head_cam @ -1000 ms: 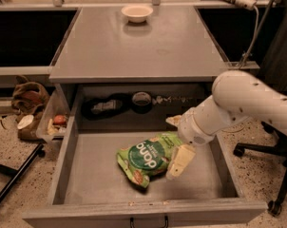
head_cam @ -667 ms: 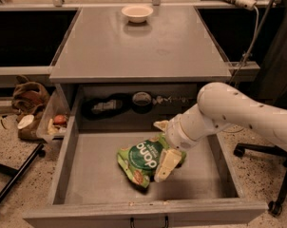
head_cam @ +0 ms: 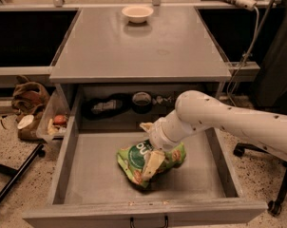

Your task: Pick green rice chip bag from top drawer and place on counter

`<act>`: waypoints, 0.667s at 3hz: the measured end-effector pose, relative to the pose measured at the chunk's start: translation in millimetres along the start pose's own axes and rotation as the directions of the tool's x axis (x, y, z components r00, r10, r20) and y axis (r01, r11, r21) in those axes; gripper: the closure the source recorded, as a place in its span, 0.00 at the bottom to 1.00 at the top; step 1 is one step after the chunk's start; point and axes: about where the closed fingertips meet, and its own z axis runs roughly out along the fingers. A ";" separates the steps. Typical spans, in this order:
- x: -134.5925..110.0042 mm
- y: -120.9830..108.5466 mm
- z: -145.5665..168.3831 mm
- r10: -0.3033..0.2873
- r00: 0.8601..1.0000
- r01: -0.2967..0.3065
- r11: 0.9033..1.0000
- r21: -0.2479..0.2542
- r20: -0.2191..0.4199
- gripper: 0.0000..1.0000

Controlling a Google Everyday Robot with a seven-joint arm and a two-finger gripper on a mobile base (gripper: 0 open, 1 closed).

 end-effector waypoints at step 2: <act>39.1 -32.1 8.8 0.011 0.996 -0.008 0.999 0.031 -0.094 0.00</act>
Offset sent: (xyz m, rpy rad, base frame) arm 0.0612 -0.0568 -0.0267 -0.1510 -0.0555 -0.0717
